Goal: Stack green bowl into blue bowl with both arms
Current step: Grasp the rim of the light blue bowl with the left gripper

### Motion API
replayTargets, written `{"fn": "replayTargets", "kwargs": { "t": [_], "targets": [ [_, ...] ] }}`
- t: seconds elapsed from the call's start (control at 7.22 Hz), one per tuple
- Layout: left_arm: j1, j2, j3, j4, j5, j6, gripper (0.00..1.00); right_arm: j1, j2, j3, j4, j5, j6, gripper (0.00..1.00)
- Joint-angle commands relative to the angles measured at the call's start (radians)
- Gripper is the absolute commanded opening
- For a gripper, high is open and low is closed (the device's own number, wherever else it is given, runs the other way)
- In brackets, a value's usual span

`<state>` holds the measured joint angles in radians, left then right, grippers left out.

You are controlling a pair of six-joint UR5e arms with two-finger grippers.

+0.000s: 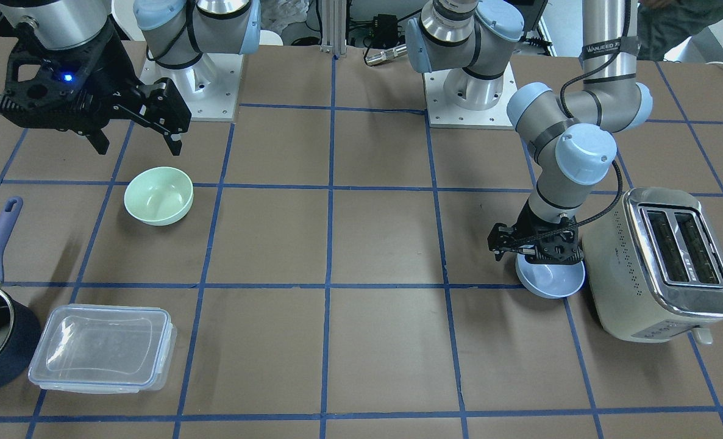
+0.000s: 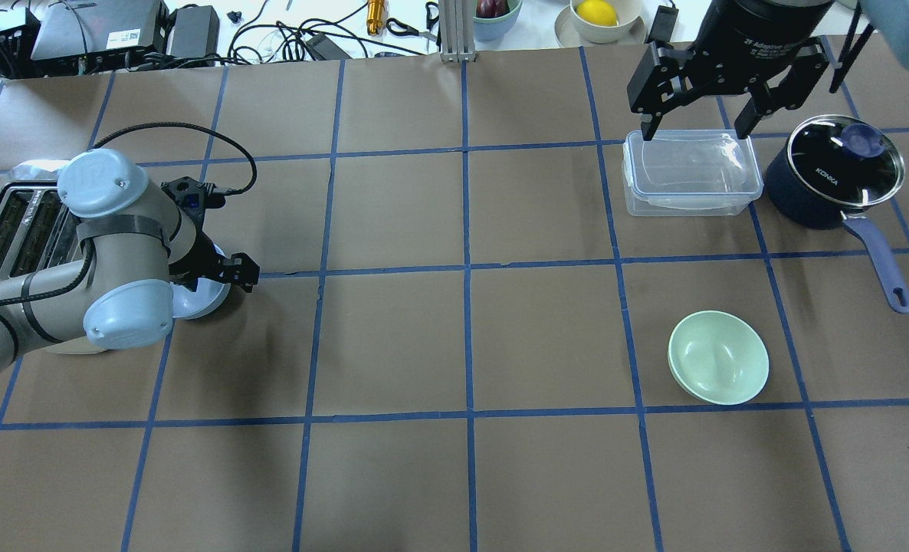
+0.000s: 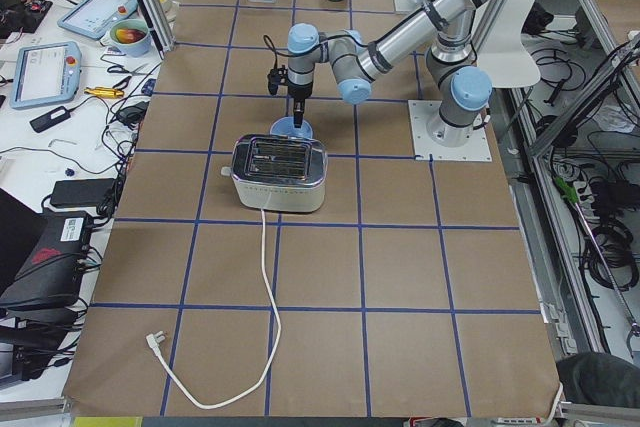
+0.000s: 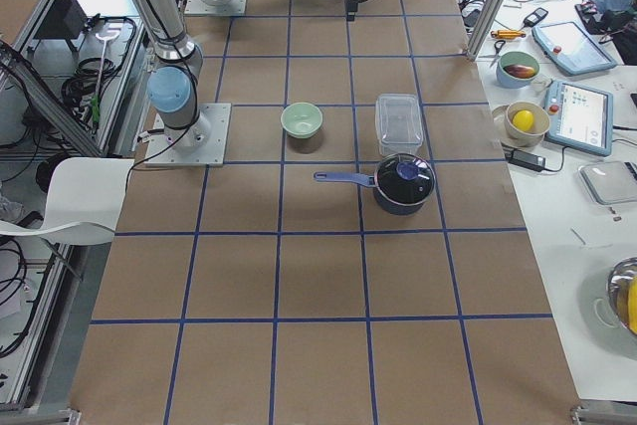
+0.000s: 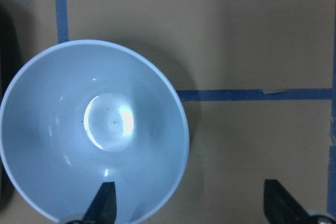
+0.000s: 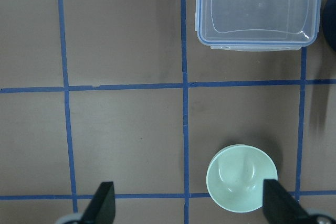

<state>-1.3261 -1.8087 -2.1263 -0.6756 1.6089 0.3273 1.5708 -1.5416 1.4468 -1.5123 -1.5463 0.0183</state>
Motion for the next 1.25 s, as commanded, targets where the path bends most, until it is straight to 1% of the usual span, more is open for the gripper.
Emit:
{"fn": "replayTargets", "kwargs": {
  "t": [0.0,0.28,0.42,0.55,0.69,0.83,0.97,1.11],
  "targets": [
    [0.001,-0.034,-0.012,0.064,0.002,0.073,0.13,0.000,0.000,0.001,0.003,0.000,0.000,1.00],
    [-0.007,-0.028,-0.006,0.065,0.006,0.067,0.04,0.000,0.000,0.001,0.001,0.000,0.000,1.00],
    [-0.013,-0.028,0.005,0.056,0.006,0.055,0.02,-0.001,0.000,0.004,0.004,0.000,0.000,1.00],
    [-0.047,-0.026,0.035,-0.002,0.002,-0.091,0.02,0.000,0.000,0.004,0.004,0.000,0.000,1.00],
    [-0.173,-0.035,0.101,-0.057,0.000,-0.282,0.03,-0.001,0.000,0.004,0.004,0.000,0.000,1.00],
    [-0.323,-0.072,0.197,-0.147,0.000,-0.495,0.02,-0.002,0.000,0.006,0.006,-0.002,0.000,1.00],
    [-0.451,-0.102,0.310,-0.236,0.002,-0.643,0.02,-0.003,0.000,0.007,0.006,-0.002,-0.003,1.00],
    [-0.547,-0.130,0.412,-0.308,0.000,-0.754,0.02,-0.012,0.002,0.013,0.001,-0.002,-0.038,0.97]
  ]
}}
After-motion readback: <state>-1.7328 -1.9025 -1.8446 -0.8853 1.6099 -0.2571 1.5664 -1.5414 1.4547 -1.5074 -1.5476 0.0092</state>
